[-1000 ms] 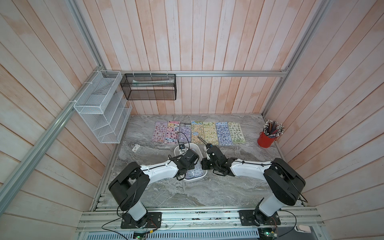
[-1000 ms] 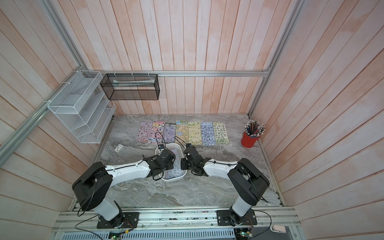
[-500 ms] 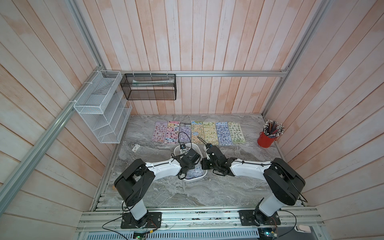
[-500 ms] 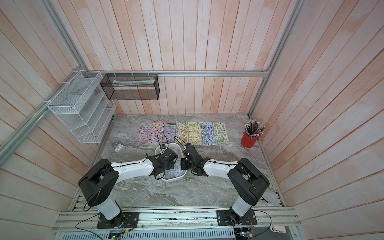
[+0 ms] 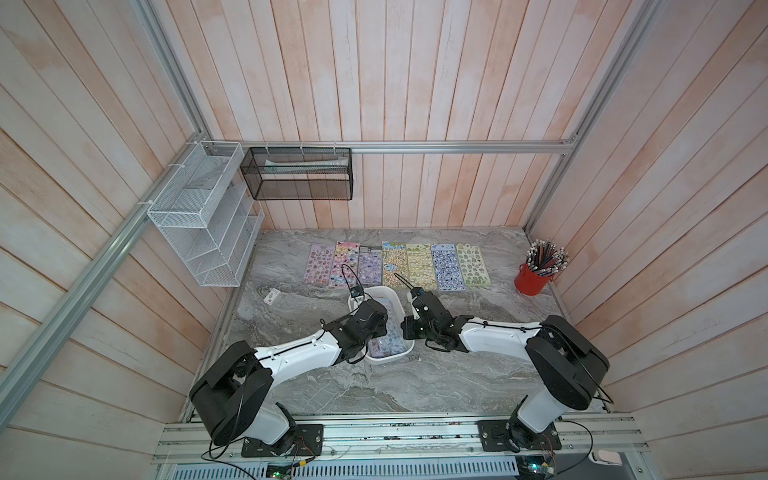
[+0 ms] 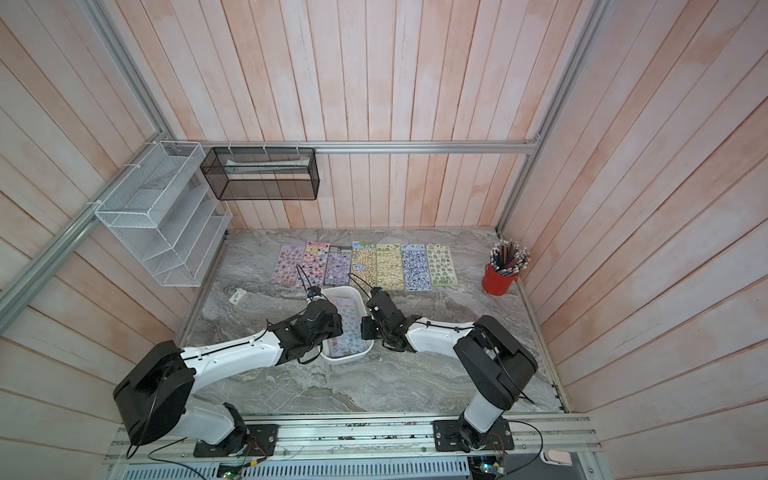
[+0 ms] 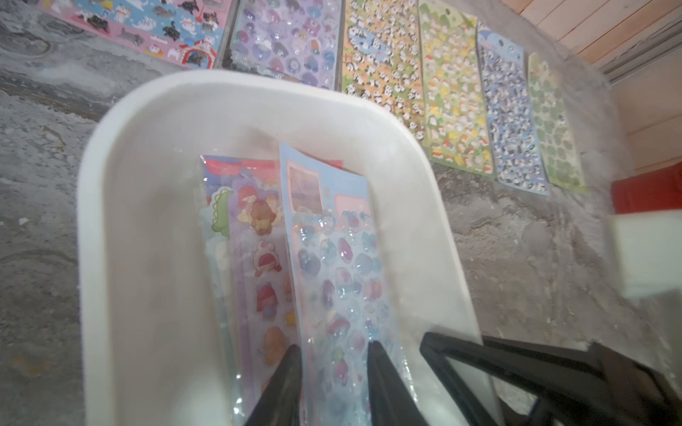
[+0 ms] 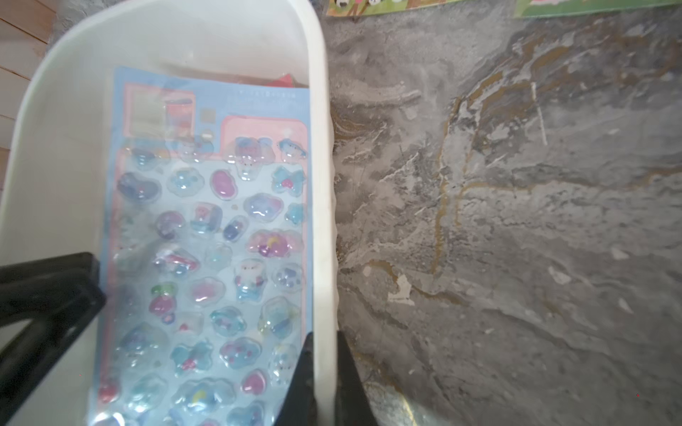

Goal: Take the stickers out of the storage box
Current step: Pick up the sticker from the storage box.

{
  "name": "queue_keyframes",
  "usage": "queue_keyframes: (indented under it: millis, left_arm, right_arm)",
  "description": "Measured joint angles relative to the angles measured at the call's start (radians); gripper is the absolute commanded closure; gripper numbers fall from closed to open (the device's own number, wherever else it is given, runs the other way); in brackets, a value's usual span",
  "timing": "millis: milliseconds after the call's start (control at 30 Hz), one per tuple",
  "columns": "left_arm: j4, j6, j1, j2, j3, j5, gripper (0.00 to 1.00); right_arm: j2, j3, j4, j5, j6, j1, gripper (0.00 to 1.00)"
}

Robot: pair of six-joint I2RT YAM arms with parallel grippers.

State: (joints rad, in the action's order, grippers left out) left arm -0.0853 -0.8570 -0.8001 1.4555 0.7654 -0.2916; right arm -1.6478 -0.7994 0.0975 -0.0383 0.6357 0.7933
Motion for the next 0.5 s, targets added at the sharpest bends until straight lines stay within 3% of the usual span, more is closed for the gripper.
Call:
queue_keyframes:
  millis: [233, 500]
  left_arm:
    - [0.041, 0.004, 0.002, -0.009, 0.0, 0.023, 0.74]
    - [0.067, 0.026, 0.008, -0.008, 0.0, 0.052, 1.0]
  right_arm:
    - [-0.001, 0.0, 0.0, 0.0, 0.001, 0.0, 1.0]
    - [-0.002, 0.0, 0.0, 0.0, 0.001, 0.0, 1.0]
